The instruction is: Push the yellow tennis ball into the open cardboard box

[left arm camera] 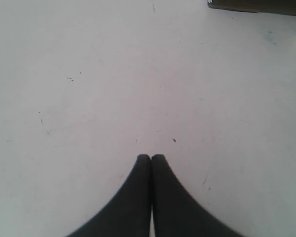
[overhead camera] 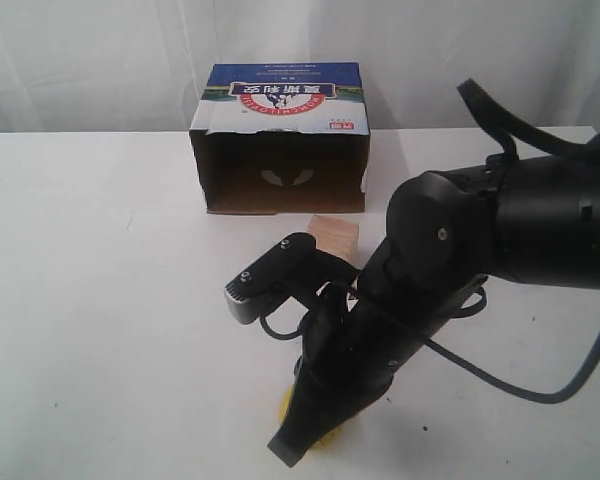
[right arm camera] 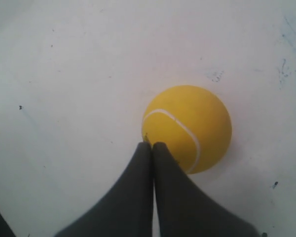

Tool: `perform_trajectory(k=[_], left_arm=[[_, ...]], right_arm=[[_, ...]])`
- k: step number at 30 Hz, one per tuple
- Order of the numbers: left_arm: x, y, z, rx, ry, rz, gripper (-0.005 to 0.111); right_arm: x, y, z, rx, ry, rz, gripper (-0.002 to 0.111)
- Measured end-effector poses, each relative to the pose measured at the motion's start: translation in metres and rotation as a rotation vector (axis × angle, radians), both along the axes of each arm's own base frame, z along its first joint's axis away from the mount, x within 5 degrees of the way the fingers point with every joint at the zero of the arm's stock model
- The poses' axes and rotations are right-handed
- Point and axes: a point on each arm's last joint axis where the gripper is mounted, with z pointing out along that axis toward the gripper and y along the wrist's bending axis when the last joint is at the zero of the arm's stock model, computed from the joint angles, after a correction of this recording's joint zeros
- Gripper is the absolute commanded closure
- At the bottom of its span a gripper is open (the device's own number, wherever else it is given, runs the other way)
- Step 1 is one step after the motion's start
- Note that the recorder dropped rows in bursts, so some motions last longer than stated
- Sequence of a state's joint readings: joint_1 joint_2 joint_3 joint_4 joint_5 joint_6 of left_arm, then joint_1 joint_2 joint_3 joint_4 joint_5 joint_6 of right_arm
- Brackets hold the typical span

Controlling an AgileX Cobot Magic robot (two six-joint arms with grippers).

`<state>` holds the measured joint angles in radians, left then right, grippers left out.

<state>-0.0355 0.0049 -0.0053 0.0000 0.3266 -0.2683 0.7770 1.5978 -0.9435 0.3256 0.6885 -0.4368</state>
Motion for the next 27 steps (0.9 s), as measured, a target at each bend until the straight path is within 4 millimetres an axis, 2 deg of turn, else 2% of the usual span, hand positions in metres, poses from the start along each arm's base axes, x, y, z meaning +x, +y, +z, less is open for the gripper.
perform_trajectory(k=[6,13,17,23,27], left_arm=[[0.0,0.0,0.0,0.0,0.0,0.0,0.107],[0.0,0.0,0.0,0.0,0.0,0.0,0.107],[0.0,0.0,0.0,0.0,0.0,0.0,0.107],[0.0,0.0,0.0,0.0,0.0,0.0,0.107],[0.0,0.0,0.0,0.0,0.0,0.0,0.107]], right_arm=[[0.002,0.0,-0.001,-0.008,-0.026,0.003,0.108],[0.006,0.003,-0.018,-0.043,0.013,-0.006,0.108],[0.007,0.007,-0.019,-0.013,0.018,-0.032,0.108],[0.017,0.014,-0.014,0.024,-0.041,-0.027,0.108],[0.026,0.025,-0.001,0.063,-0.11,0.008,0.108]])
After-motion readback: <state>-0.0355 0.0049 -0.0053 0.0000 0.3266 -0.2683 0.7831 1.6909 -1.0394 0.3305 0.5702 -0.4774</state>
